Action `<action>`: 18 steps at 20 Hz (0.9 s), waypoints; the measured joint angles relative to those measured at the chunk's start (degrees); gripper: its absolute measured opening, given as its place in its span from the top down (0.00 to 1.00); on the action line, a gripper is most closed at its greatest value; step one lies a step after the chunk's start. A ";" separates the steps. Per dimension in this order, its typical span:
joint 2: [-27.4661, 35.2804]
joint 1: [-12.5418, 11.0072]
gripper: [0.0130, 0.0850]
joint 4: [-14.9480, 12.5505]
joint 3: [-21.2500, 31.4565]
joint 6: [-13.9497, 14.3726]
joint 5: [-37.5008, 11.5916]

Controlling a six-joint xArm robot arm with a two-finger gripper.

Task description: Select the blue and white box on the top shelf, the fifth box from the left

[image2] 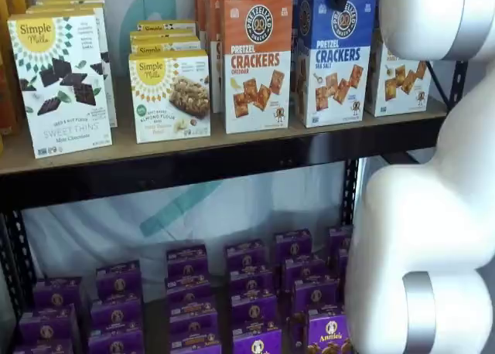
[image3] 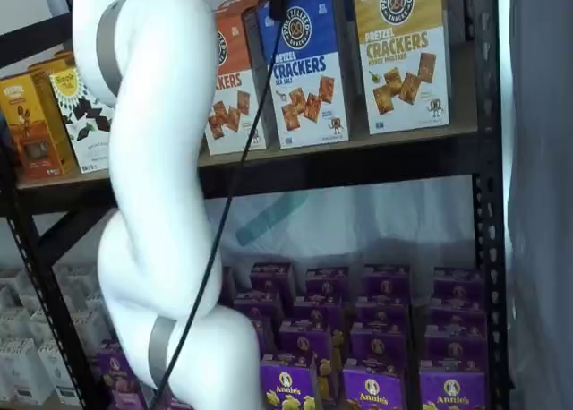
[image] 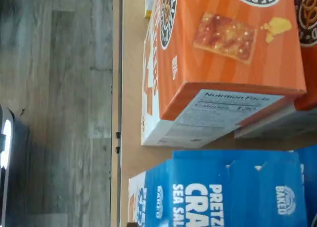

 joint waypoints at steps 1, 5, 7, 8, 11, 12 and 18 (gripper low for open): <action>0.04 0.20 0.00 -0.41 0.11 -0.02 -0.02; 0.82 0.08 0.00 -0.22 -0.84 0.04 1.22; 1.11 0.35 0.00 -1.08 -1.33 -0.02 1.67; 1.27 0.63 0.00 -1.90 -1.55 -0.10 1.89; 1.13 1.47 0.00 -3.95 -0.97 -0.28 1.42; 0.87 1.74 0.00 -4.46 -0.39 -0.30 0.91; 0.07 3.45 0.00 -7.44 1.78 -0.07 -0.56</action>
